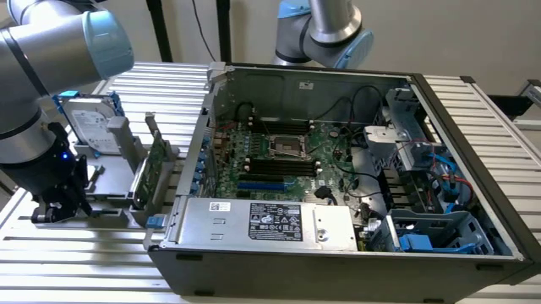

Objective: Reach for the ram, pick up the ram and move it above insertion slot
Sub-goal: 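Pick up the ram and move it above insertion slot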

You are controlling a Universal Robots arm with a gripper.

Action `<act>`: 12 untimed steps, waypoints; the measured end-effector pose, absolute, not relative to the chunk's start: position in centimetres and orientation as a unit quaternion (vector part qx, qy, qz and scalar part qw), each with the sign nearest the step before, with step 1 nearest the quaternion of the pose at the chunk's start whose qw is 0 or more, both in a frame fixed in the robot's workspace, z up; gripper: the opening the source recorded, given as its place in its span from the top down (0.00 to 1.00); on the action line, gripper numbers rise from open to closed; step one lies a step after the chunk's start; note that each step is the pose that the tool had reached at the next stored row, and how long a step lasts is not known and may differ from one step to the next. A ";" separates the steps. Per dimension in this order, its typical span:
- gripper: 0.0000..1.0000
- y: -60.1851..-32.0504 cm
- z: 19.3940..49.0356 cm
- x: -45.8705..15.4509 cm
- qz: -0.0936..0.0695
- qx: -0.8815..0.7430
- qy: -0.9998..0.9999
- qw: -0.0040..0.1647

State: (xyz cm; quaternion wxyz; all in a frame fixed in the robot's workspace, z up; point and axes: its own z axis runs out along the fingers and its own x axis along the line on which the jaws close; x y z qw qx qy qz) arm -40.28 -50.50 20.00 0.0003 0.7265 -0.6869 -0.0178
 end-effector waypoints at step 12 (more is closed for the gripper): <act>0.87 -50.5 20.8 -40.2 -0.020 0.721 -0.692 0.002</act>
